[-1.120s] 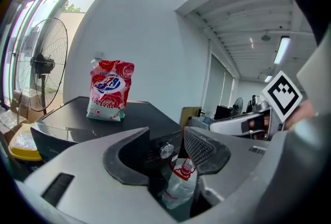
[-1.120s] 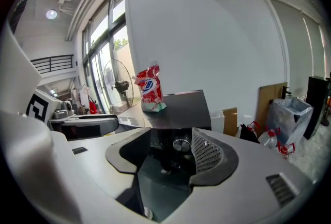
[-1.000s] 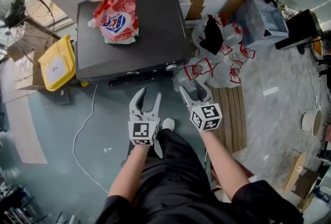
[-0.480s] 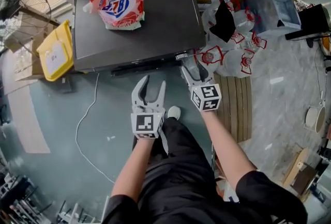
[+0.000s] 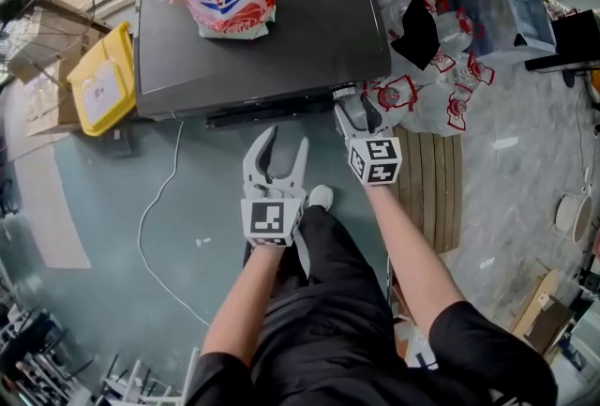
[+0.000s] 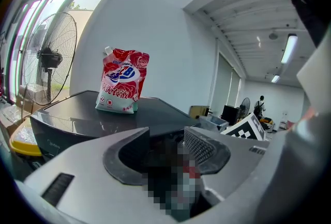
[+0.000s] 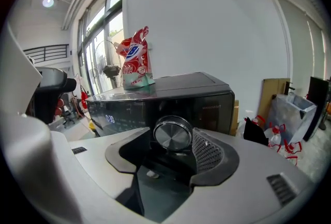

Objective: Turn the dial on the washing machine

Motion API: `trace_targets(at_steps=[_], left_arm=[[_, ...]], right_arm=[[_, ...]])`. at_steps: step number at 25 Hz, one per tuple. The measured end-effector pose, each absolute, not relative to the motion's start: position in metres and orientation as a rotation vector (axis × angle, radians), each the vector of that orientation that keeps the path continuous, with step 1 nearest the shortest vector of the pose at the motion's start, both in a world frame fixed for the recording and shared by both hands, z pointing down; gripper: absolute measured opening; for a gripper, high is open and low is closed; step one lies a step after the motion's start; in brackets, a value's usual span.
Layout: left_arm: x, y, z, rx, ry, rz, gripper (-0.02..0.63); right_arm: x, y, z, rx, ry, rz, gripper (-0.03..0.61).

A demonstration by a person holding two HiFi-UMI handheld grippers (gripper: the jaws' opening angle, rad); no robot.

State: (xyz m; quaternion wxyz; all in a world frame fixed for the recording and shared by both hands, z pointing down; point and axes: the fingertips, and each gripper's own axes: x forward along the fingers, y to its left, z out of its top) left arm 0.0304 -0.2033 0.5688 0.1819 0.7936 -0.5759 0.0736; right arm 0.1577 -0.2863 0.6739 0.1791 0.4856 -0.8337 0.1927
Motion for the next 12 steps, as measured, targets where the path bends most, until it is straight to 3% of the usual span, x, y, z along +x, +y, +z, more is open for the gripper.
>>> trace_targets(at_steps=[12], left_arm=[[0.035, -0.196, 0.579, 2.238, -1.606, 0.219, 0.186]], right_arm=[[0.150, -0.296, 0.686, 1.383, -2.344, 0.515, 0.229]])
